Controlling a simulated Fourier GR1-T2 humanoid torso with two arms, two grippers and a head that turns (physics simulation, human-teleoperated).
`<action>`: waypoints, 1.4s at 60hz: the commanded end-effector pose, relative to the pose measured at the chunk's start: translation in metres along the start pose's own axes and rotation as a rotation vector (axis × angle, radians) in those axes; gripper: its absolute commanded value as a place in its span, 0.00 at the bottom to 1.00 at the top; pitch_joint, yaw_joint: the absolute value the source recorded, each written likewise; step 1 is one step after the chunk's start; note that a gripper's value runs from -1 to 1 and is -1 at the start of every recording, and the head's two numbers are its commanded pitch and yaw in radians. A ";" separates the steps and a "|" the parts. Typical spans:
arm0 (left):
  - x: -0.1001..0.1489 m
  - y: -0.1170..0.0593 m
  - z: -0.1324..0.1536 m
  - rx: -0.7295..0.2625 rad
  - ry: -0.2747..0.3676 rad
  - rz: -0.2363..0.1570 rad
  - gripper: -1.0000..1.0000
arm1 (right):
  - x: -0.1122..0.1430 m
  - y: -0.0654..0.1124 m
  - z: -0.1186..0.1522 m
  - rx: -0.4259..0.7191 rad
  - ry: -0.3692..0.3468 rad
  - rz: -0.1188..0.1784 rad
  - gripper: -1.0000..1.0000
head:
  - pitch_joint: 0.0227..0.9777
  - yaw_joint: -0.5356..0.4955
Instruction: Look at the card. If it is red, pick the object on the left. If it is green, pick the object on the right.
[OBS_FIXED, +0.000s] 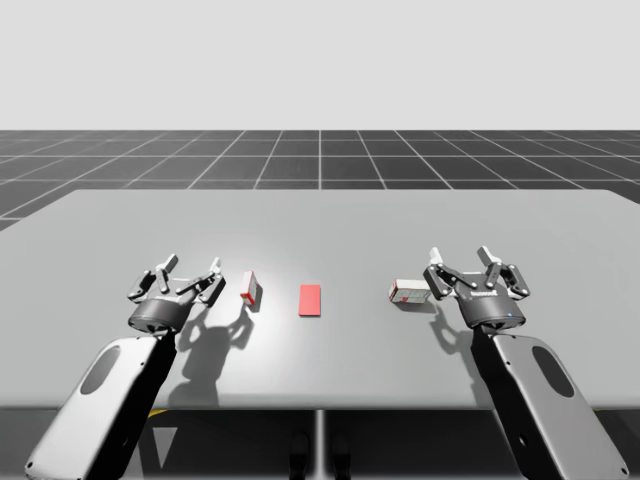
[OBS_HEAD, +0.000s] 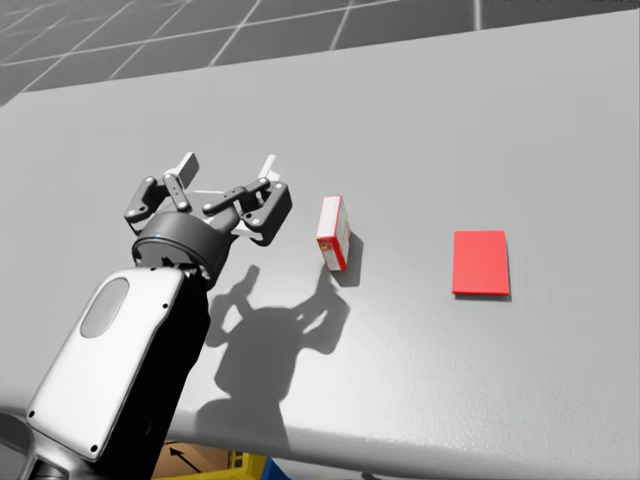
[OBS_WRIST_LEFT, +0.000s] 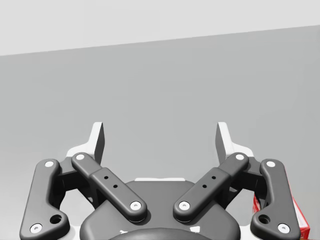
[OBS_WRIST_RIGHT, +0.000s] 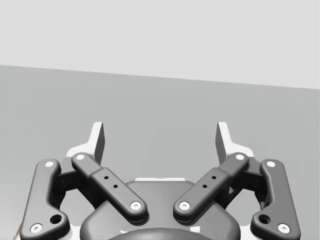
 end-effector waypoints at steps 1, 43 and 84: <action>0.010 -0.005 0.005 -0.048 -0.015 0.073 0.00 | 0.000 -0.001 -0.001 0.000 -0.002 0.000 0.00 | 0.83 0.83; -0.014 -0.060 0.079 -0.142 0.186 0.094 0.00 | -0.005 0.002 -0.002 0.007 0.004 0.014 0.00 | 0.83 0.82; -0.045 -0.084 0.027 -0.095 0.245 0.066 0.00 | -0.004 0.002 -0.002 0.009 -0.002 0.014 0.00 | 0.83 0.83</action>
